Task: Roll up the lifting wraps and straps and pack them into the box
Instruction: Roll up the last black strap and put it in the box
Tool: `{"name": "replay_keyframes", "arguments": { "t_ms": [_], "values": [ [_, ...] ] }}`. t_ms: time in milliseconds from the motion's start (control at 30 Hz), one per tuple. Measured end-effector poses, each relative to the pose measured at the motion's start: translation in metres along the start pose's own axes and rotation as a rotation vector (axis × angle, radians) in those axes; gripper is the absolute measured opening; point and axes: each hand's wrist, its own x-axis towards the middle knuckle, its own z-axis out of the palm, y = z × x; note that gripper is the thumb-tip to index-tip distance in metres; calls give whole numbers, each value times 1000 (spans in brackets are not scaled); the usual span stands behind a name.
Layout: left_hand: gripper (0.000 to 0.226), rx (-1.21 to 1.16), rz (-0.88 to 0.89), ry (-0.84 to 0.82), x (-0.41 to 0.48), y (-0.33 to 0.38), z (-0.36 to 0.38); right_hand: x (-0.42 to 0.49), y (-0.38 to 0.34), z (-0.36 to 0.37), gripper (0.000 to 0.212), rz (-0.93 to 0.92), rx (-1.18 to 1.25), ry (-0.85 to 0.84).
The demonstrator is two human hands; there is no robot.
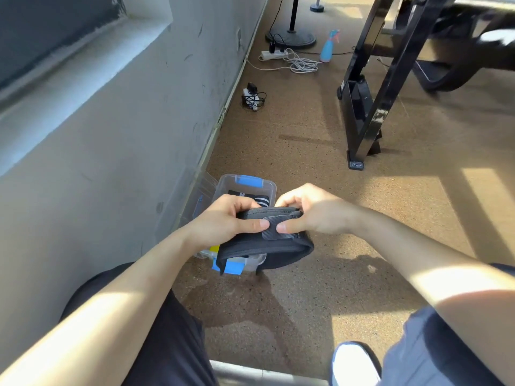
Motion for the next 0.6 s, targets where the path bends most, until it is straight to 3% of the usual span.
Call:
{"name": "replay_keyframes", "arguments": {
  "t_ms": [300,467,600],
  "values": [
    [10,235,-30,-77,-1,-10,-18,-7,30,-36,12,196,-273,-27],
    [2,98,45,-64,1,-7,-6,-6,13,-7,41,79,-91,-51],
    [13,53,92,19,1,-6,-3,2,10,19,40,-2,28,34]
  ]
}}
